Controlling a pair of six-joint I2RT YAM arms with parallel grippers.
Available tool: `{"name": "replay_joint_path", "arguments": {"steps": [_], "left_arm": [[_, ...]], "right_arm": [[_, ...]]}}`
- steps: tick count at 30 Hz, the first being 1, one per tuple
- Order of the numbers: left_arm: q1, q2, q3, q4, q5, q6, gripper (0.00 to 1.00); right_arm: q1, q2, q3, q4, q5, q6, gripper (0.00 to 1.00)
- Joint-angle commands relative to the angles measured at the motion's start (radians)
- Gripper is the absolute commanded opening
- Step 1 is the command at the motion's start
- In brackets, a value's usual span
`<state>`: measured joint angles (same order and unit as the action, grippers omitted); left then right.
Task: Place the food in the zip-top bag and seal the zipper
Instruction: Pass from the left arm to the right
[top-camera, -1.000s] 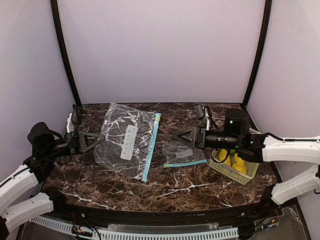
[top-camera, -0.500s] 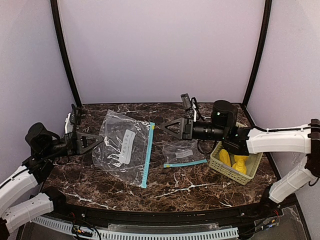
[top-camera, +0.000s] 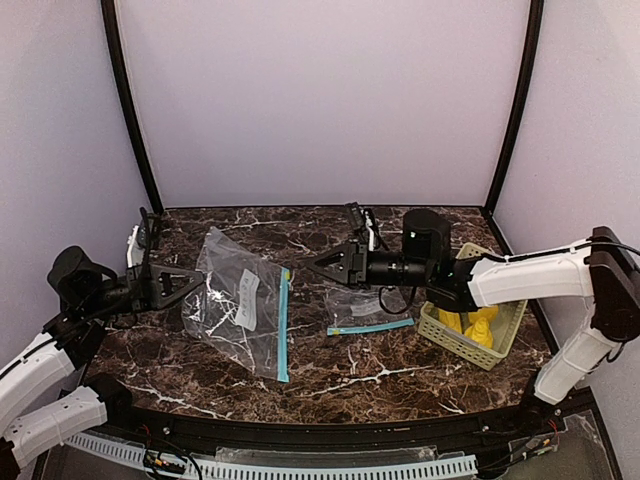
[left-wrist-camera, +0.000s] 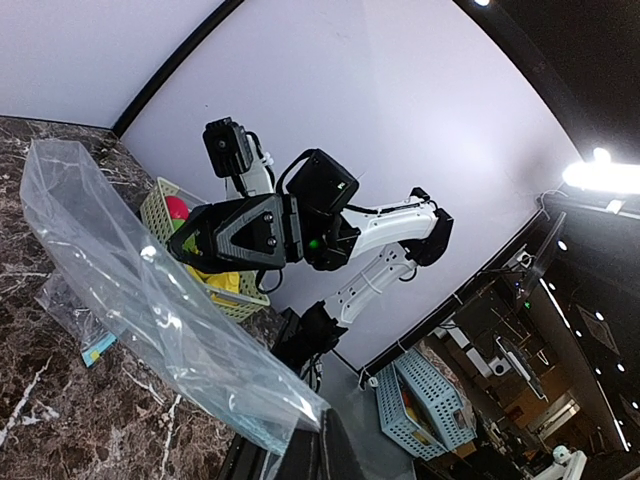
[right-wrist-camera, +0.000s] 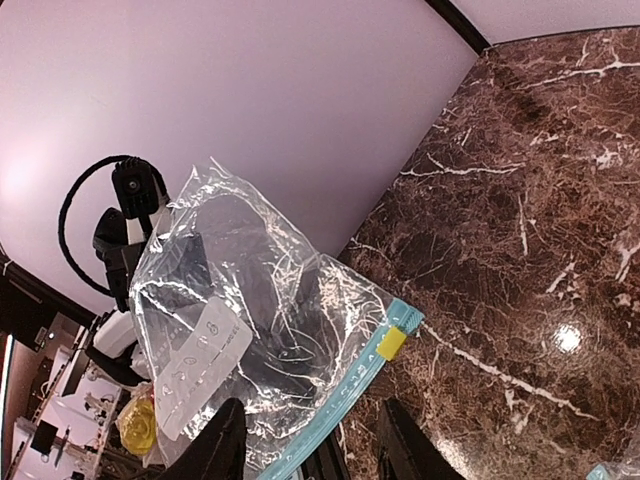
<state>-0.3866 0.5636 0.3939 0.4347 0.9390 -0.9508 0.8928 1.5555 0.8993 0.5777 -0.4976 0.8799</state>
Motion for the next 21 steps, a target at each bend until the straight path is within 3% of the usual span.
{"name": "replay_joint_path", "arguments": {"steps": [1, 21], "left_arm": [[-0.005, -0.011, 0.039, 0.032, 0.020, -0.003, 0.01], [-0.005, -0.021, 0.056, 0.033, 0.026, -0.008, 0.01]], "right_arm": [[0.019, 0.039, 0.027, 0.050, -0.006, 0.075, 0.43], [0.072, 0.223, 0.105, 0.238, -0.074, 0.224, 0.45]]}}
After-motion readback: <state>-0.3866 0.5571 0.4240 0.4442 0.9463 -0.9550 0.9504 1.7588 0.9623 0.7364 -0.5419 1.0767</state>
